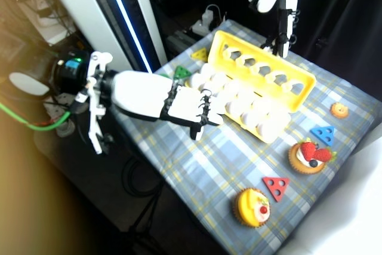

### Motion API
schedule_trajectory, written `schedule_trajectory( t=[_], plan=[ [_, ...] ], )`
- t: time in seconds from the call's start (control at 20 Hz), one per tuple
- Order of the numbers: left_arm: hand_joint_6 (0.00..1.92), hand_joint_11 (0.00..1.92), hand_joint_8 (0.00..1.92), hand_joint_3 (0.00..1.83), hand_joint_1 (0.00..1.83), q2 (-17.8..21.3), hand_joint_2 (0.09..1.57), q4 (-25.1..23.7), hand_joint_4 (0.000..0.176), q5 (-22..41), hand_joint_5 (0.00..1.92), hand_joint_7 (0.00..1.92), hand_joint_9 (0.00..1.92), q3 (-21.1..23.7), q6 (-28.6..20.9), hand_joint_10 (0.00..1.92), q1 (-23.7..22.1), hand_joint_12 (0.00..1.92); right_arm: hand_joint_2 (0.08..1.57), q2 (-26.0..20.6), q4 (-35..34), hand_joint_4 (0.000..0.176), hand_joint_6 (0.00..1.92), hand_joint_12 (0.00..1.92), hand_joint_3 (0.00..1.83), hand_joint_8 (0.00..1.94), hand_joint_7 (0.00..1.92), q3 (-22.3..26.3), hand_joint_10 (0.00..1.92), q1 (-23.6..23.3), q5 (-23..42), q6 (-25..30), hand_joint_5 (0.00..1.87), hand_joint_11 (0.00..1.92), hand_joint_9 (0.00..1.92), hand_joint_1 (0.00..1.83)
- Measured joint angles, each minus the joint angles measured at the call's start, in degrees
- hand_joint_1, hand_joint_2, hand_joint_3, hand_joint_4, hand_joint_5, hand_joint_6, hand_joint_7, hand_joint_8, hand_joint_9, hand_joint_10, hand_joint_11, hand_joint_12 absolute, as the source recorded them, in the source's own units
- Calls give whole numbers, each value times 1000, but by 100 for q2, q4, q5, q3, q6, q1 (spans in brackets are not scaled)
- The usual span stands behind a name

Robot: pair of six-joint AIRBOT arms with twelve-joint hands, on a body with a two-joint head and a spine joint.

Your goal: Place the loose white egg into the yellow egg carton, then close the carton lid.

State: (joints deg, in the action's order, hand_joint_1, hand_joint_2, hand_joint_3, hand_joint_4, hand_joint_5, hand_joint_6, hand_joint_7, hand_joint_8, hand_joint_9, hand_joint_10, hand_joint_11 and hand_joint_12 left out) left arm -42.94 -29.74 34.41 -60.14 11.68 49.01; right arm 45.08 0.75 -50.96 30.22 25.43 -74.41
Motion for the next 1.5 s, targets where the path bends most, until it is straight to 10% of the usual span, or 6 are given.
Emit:
schedule_trajectory(
  t=[0.35,0.5,0.75,0.85,0.9,1.5],
  plan=[
    [0,178,0,6,0,-105,1263,-105,33,170,0,160,572,50,184,29,-372,1557,1296,-26,-37,0,0,1500,0,0,0,2,133,0,0,0,0,0,0,513],
    [0,78,0,0,29,-433,1261,-459,93,127,0,151,479,-9,199,4,-737,1585,1300,-83,-85,0,0,1505,0,0,0,2,199,0,9,0,0,0,0,496],
    [0,0,0,6,145,-973,1289,-1338,0,-68,0,107,289,-275,-219,0,-1231,1571,1412,-192,-116,0,0,1658,43,2,5,22,578,0,46,-2,0,0,0,469],
    [0,0,0,12,130,-1172,1318,-1738,0,-269,0,82,214,-374,-398,4,-1373,1488,1321,-221,-118,0,0,1255,0,0,0,35,122,0,90,-2,0,0,0,227],
    [0,0,1,11,85,-1279,1329,-1996,0,-356,0,69,207,-426,-511,2,-1462,1525,1298,-236,-116,0,0,1565,0,0,0,39,24,0,105,-33,0,0,0,47],
    [0,0,1,0,72,-1912,1392,-4487,0,-691,0,23,109,-826,-2260,17,-2013,1320,1435,-297,-120,0,0,1921,0,0,0,50,0,0,127,-20,0,0,0,57]
  ],
)
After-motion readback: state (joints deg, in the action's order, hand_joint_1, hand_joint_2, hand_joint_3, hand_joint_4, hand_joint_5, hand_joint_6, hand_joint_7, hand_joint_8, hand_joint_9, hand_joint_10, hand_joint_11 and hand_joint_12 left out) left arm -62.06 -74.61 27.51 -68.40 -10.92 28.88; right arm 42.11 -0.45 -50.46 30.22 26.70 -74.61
